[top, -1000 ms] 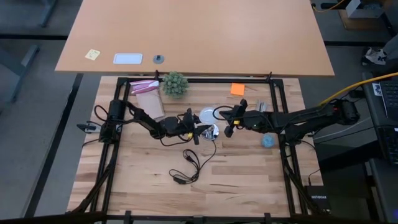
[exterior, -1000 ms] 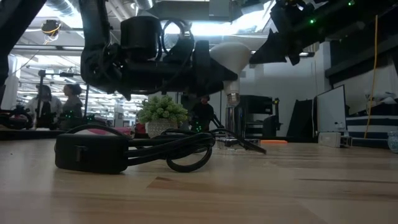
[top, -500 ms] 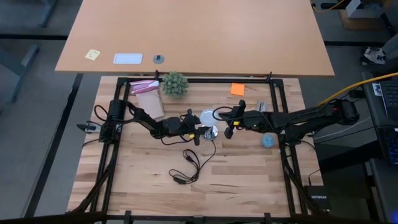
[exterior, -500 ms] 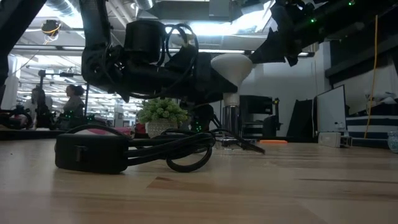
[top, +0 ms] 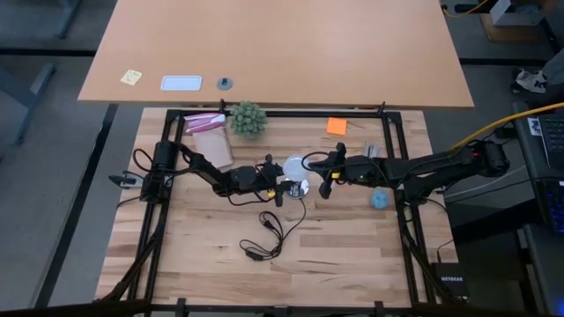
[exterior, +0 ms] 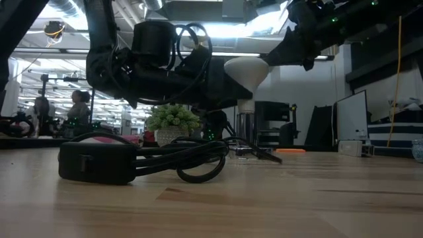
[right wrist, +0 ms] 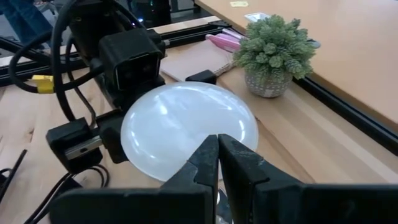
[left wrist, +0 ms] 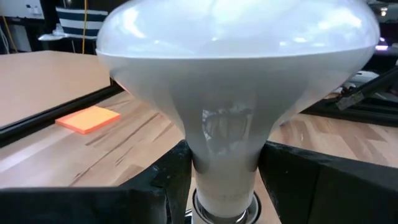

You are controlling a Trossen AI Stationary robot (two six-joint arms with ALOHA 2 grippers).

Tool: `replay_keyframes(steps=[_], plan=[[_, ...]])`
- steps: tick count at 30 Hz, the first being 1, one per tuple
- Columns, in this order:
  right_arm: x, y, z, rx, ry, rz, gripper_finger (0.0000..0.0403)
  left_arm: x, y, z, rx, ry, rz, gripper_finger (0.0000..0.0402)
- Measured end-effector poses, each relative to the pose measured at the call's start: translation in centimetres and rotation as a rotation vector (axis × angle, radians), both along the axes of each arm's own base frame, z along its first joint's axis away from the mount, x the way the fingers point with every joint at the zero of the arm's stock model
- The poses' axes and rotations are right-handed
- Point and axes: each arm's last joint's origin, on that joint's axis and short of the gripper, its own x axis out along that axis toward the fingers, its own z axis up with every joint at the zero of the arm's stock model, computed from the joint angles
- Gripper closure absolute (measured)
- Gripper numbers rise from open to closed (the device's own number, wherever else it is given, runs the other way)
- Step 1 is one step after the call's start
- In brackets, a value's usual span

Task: Screw lightbulb
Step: Insert the lightbulb into the lamp

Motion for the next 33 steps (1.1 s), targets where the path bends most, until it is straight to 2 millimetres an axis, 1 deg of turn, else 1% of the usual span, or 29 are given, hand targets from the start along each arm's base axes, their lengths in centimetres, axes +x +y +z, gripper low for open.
replay_keyframes(steps=[5,9,12,17,33], plan=[[-0.01,0.02,-0.03,-0.003,0.006,0.008,0.0379,0.0,-0.07,-0.09,0.033,0.022,-0.004,0.0245],[-0.05,0.01,0.01,-0.044,0.019,0.021,0.0379,0.0,-0.07,-0.11,0.045,0.027,-0.004,0.0245],[-0.22,-0.07,0.15,-0.066,0.02,-0.01,0.0379,0.02,-0.08,-0.14,0.056,0.035,-0.008,0.0245],[-0.46,-0.21,0.53,-0.096,0.011,-0.038,0.0379,0.02,-0.09,-0.21,0.055,0.041,-0.009,0.0245],[-0.53,-0.24,0.65,-0.146,0.023,-0.031,0.0379,0.0,-0.09,-0.26,0.052,0.043,-0.007,0.0245]])
